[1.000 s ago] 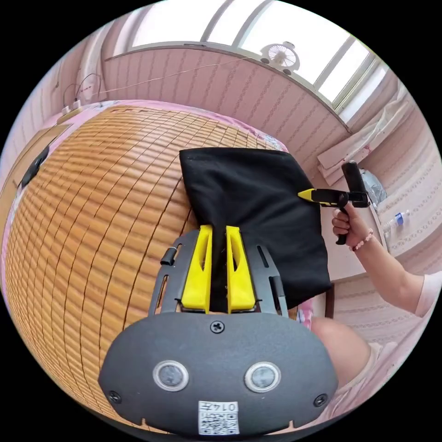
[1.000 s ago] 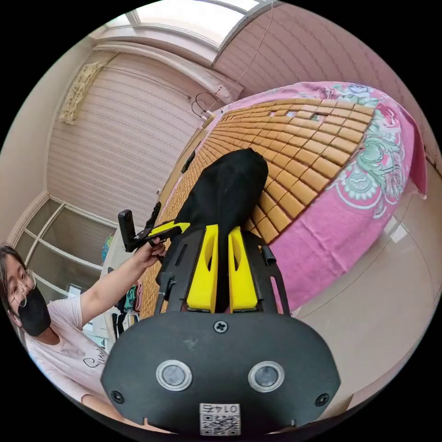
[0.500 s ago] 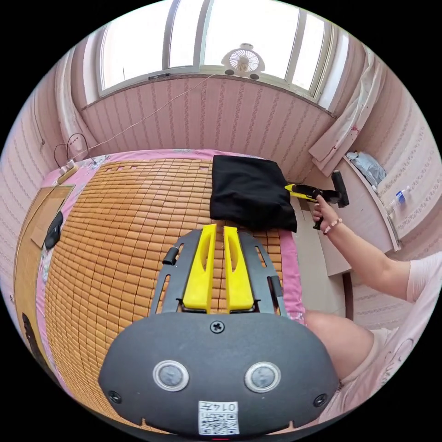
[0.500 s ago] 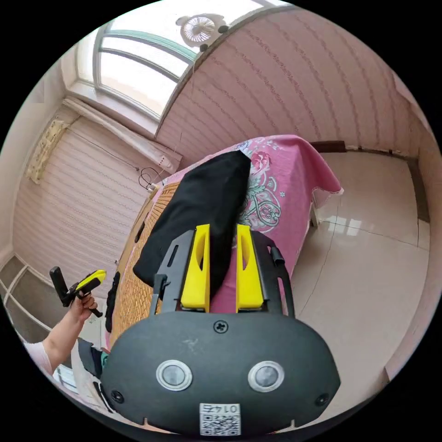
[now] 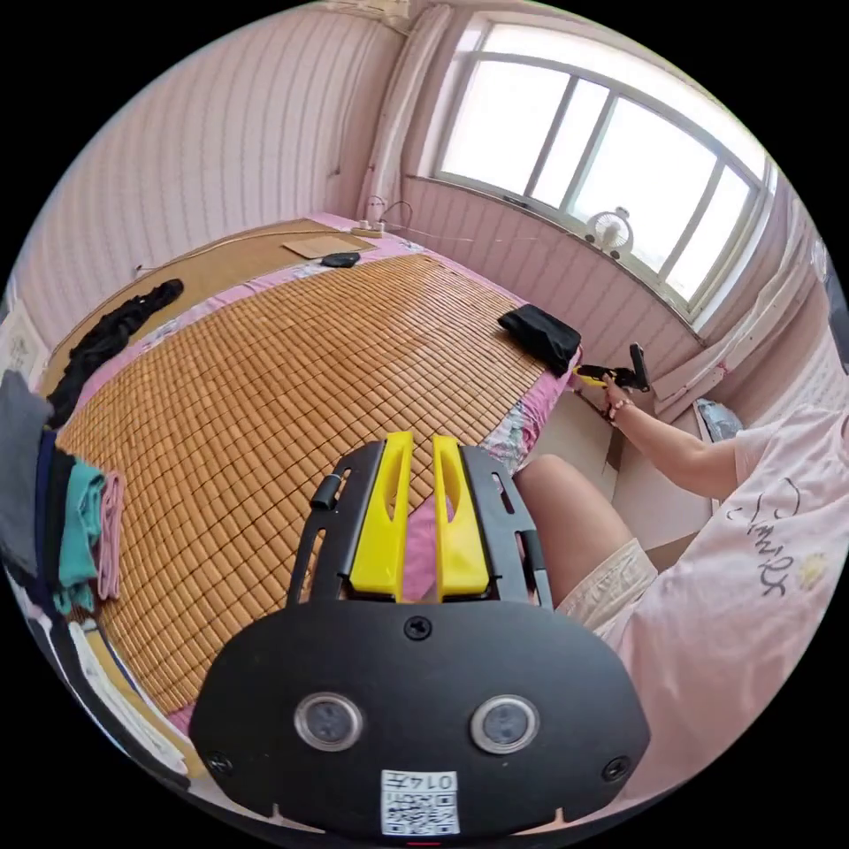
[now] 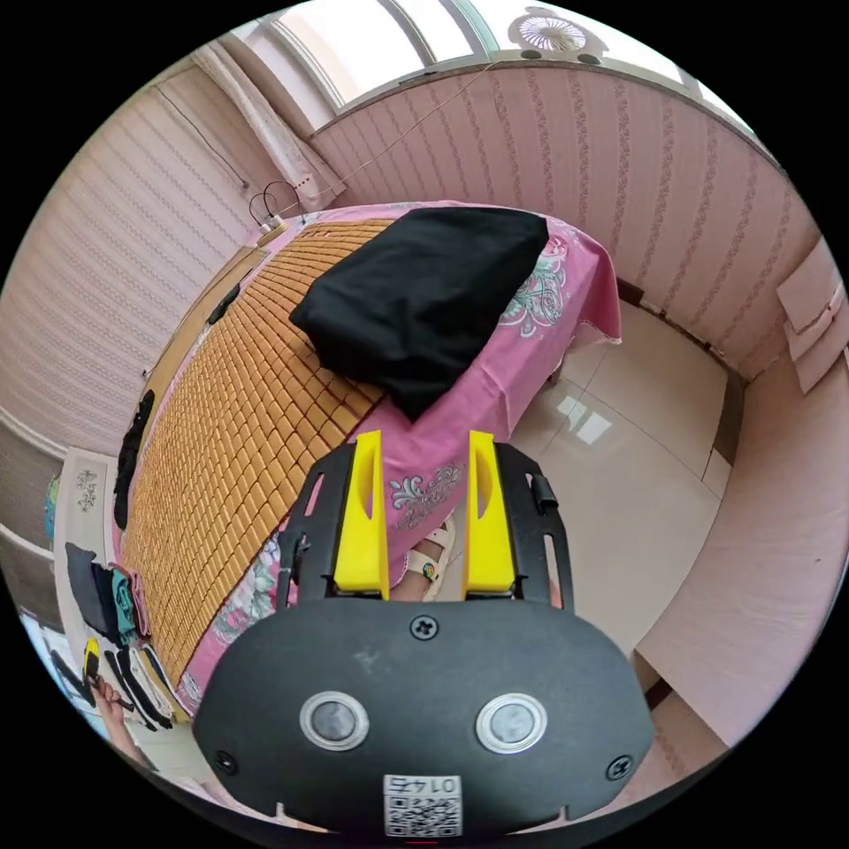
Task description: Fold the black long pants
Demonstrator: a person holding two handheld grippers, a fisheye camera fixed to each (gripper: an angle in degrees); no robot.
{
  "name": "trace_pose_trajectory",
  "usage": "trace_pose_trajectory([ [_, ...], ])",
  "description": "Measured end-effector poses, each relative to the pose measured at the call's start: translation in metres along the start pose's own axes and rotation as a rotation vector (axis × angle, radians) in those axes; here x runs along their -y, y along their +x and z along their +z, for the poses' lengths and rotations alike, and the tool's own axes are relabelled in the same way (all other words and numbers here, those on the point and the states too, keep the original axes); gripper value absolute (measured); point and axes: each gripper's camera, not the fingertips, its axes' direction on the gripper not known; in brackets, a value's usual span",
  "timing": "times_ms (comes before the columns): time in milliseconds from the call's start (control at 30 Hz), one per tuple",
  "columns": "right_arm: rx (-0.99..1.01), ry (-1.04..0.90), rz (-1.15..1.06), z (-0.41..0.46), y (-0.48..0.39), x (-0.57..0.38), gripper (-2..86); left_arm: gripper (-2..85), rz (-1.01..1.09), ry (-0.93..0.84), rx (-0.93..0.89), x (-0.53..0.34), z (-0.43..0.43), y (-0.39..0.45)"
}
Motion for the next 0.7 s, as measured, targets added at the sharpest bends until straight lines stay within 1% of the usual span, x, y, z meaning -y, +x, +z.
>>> trace_pose_trajectory([
  [33, 0.002, -0.003, -0.027, -0.004, -0.005, -0.017, 13.3, 4.8, -0.052, 0.057, 0.060, -0.036, -0.035, -0.004],
  [67, -0.012, -0.018, -0.071, -0.011, -0.014, -0.052, 13.3, 4.8, -0.079, 0.086, 0.093, -0.054, -0.051, -0.006],
  [133, -0.010, -0.046, -0.114, -0.020, -0.029, -0.104, 13.0, 4.8, -0.190, 0.210, 0.227, -0.123, -0.113, -0.009],
  [167, 0.009, -0.058, -0.152, -0.026, -0.041, -0.138, 12.7, 4.8, -0.215, 0.241, 0.262, -0.140, -0.128, -0.009],
  [233, 0.050, -0.060, -0.206, -0.033, -0.065, -0.183, 12.2, 4.8, -0.300, 0.362, 0.435, -0.205, -0.176, -0.006],
  [300, 0.100, -0.035, -0.324, -0.036, -0.116, -0.233, 11.3, 5.0, -0.361, 0.417, 0.559, -0.250, -0.204, -0.006],
  [333, 0.115, -0.034, -0.371, -0.035, -0.134, -0.243, 11.1, 5.3, -0.406, 0.431, 0.614, -0.276, -0.220, -0.009],
  [400, 0.175, -0.092, -0.625, -0.023, -0.222, -0.281, 10.5, 6.4, -0.472, 0.457, 0.671, -0.313, -0.239, -0.015],
  [433, 0.181, -0.103, -0.692, -0.020, -0.247, -0.292, 10.4, 7.2, -0.518, 0.479, 0.710, -0.335, -0.250, -0.020],
  [500, 0.219, -0.104, -0.960, -0.009, -0.351, -0.343, 9.6, 8.2, -0.588, 0.515, 0.760, -0.365, -0.263, -0.028],
  [533, 0.238, -0.107, -1.032, -0.007, -0.378, -0.357, 9.4, 8.7, -0.620, 0.524, 0.781, -0.381, -0.269, -0.034],
  [600, 0.362, -0.171, -1.312, -0.002, -0.487, -0.425, 9.3, 9.4, -0.642, 0.524, 0.798, -0.400, -0.274, -0.044],
  [633, 0.398, -0.188, -1.381, -0.002, -0.513, -0.445, 9.4, 9.8, -0.654, 0.520, 0.809, -0.409, -0.276, -0.051],
  [700, 0.483, -0.233, -1.661, -0.009, -0.608, -0.535, 9.9, 9.9, -0.660, 0.519, 0.818, -0.420, -0.281, -0.062],
])
